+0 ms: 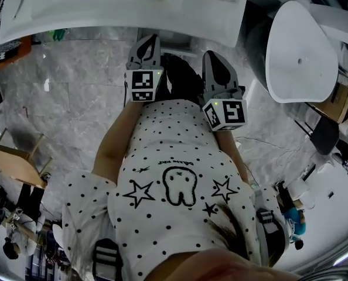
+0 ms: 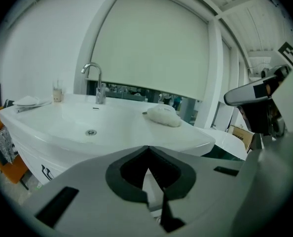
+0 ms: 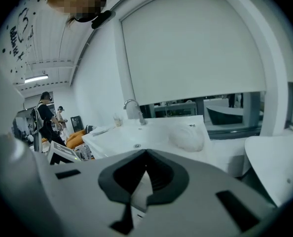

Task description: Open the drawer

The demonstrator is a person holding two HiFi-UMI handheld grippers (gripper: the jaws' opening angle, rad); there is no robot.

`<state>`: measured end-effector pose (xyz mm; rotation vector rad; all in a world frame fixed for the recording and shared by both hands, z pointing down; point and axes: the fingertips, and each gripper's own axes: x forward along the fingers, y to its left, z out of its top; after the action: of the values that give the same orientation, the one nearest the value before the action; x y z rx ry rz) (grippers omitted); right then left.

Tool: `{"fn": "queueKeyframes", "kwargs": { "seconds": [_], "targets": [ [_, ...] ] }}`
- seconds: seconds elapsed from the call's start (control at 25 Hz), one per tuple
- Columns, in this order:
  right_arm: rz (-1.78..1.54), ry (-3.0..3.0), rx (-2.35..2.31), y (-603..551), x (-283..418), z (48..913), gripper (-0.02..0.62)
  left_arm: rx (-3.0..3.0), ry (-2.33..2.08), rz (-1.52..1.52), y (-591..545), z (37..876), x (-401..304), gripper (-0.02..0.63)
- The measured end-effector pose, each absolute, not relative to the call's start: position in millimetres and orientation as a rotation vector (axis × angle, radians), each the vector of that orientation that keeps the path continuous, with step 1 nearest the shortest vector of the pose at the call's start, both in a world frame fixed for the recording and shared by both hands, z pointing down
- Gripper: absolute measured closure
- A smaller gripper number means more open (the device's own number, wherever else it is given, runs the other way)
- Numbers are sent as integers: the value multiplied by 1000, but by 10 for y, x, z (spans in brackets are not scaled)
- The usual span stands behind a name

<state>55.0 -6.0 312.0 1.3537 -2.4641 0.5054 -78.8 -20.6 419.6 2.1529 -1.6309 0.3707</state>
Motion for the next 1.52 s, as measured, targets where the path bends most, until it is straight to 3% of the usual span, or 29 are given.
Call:
{"fn": "queueKeyframes", "kwargs": {
  "seconds": [1.52],
  "targets": [
    [367, -2510, 1528, -335, 485, 2585, 581, 2379, -1699, 150, -294, 2713, -1195, 603]
  ]
}}
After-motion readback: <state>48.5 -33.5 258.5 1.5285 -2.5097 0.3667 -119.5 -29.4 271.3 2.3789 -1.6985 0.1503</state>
